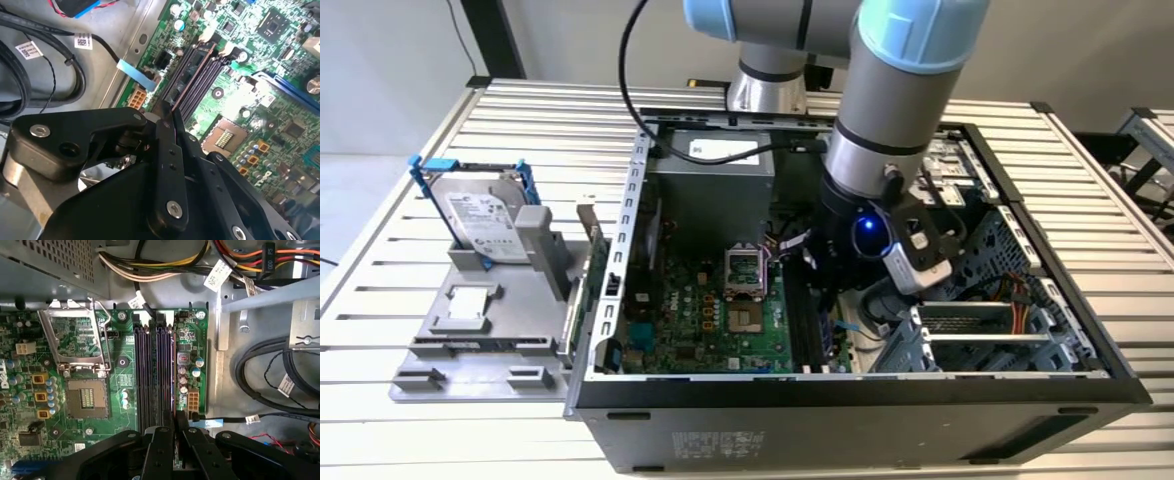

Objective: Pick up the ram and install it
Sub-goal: 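Insert the ram into the slot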

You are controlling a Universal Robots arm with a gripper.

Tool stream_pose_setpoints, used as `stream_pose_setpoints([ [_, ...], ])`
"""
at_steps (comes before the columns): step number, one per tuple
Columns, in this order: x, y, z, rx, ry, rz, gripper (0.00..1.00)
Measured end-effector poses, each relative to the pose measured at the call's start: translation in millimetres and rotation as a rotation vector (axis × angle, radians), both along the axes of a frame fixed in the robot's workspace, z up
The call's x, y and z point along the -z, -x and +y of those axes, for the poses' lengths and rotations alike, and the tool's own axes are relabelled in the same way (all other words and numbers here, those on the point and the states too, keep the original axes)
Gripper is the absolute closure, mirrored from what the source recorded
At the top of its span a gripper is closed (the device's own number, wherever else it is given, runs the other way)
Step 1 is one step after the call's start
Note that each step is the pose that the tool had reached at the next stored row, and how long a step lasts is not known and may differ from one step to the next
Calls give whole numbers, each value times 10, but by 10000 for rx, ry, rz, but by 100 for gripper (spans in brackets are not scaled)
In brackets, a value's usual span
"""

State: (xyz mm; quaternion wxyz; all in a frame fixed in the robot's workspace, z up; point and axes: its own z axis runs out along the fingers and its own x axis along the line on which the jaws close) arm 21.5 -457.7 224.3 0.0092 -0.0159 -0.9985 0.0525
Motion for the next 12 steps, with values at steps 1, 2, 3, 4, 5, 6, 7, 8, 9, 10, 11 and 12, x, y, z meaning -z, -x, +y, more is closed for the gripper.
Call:
stream_pose_setpoints([
  [1, 6, -2, 14, 0, -2, 0, 100],
  [2, 9, -2, 24, 0, -1, -1, 100],
  [3, 12, -3, 28, -5, -1, -1, 100],
  [4, 13, -3, 28, -24, -1, -1, 100],
  [5, 13, -2, 28, -50, 0, 0, 100],
  [6, 13, -2, 27, -77, 0, 0, 100],
  [7, 13, -2, 27, -104, 2, 0, 100],
  [8, 13, -2, 26, -134, 5, 0, 100],
  [9, 14, -2, 21, -162, 4, -1, 100],
  [10, 14, -1, 15, -183, 6, 0, 100],
  [11, 13, -1, 11, -201, 7, 0, 100],
  [12, 13, -1, 10, -213, 9, 0, 100],
])
